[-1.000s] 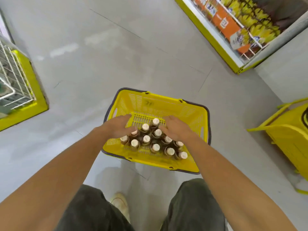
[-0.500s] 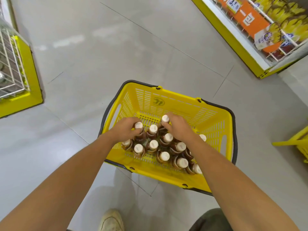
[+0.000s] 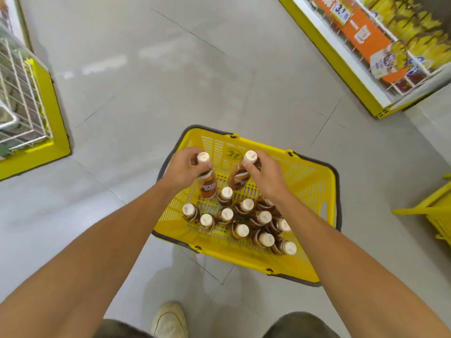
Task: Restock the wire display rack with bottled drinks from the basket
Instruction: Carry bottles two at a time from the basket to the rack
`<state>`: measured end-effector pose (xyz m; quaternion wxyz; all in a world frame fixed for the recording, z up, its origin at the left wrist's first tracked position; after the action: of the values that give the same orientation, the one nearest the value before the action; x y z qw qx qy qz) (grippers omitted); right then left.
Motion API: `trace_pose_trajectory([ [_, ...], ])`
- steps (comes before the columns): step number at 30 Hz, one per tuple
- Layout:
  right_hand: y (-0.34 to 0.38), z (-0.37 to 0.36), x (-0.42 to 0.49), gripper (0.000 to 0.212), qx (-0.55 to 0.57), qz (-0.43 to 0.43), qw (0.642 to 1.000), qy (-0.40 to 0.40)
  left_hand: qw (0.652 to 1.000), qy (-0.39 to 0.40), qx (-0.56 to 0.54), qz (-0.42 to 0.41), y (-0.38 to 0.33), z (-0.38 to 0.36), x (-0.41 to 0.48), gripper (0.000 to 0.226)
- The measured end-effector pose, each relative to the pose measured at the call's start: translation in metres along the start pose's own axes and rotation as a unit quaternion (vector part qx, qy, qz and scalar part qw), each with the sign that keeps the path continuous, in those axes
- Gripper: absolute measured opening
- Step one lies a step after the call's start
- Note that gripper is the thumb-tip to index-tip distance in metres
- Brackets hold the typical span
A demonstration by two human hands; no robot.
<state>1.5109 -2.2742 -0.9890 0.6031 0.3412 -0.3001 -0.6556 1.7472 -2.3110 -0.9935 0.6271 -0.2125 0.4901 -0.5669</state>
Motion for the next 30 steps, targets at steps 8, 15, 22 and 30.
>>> trace_pose_trajectory([
  [8, 0.311, 0.163, -0.007, 0.014, 0.030, 0.089, 0.995, 0.043, 0.998, -0.024, -0.053, -0.005, -0.255, 0.188, -0.124, 0.026],
  [15, 0.649, 0.279, -0.026, 0.028, 0.010, 0.201, 0.976, 0.087, 0.992, -0.104, -0.064, -0.043, -0.480, 0.416, -0.286, 0.020],
  [22, 0.884, 0.254, -0.078, 0.029, -0.035, 0.347, 0.930, 0.119, 0.978, -0.180, -0.083, -0.062, -0.545, 0.591, -0.443, 0.024],
  [30, 1.057, 0.072, -0.165, 0.042, -0.021, 0.418, 0.889, 0.183, 0.951, -0.300, -0.071, -0.021, -0.444, 0.770, -0.607, 0.025],
])
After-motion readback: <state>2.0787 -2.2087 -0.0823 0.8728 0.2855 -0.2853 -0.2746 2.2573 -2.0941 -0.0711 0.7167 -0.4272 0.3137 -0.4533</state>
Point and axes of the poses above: each hand's wrist, its own x-axis towards the middle knuckle, its own z-axis out of the back of the hand, y = z × x, the point moved 5 cm from there along x, towards the middle knuckle, and after that the axes turned 9 degrees about z, right-handed, at the moved point
